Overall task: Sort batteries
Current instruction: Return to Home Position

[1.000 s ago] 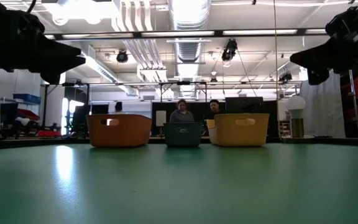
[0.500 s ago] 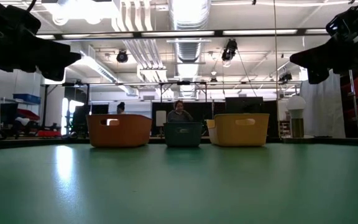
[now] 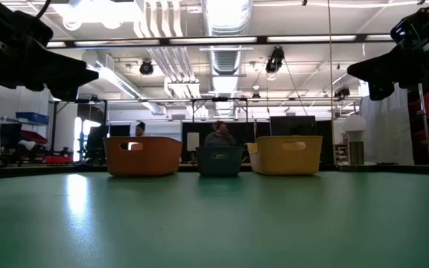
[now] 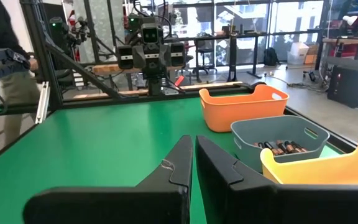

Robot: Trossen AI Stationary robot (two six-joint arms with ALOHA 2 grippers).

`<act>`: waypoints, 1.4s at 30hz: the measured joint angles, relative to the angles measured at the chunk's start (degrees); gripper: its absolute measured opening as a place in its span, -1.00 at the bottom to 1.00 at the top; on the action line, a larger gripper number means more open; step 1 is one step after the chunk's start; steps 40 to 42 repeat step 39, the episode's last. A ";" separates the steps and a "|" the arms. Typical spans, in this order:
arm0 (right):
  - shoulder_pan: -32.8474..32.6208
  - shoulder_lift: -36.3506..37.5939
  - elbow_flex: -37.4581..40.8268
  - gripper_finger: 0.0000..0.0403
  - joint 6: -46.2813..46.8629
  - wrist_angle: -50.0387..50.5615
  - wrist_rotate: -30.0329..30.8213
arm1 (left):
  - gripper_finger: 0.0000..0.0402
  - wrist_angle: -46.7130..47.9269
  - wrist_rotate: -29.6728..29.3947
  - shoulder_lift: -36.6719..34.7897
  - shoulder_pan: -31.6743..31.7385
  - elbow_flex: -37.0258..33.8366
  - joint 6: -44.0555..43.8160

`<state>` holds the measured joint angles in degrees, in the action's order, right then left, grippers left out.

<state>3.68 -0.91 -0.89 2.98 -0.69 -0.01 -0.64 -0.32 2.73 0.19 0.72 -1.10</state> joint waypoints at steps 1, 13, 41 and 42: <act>0.00 0.00 0.00 -0.94 0.00 -0.02 0.00 | -0.23 0.15 -0.20 0.24 0.00 0.14 0.00; 0.00 0.00 0.00 -0.94 0.00 -0.02 0.00 | -0.23 0.07 -0.34 1.69 0.00 1.24 -0.02; 0.00 0.00 0.02 -0.94 0.00 -0.02 0.00 | -0.23 -0.24 -0.33 2.44 0.00 1.36 -0.04; 0.00 0.00 0.02 -0.94 0.00 -0.02 0.00 | -0.23 -0.24 -0.33 2.44 0.00 1.36 -0.04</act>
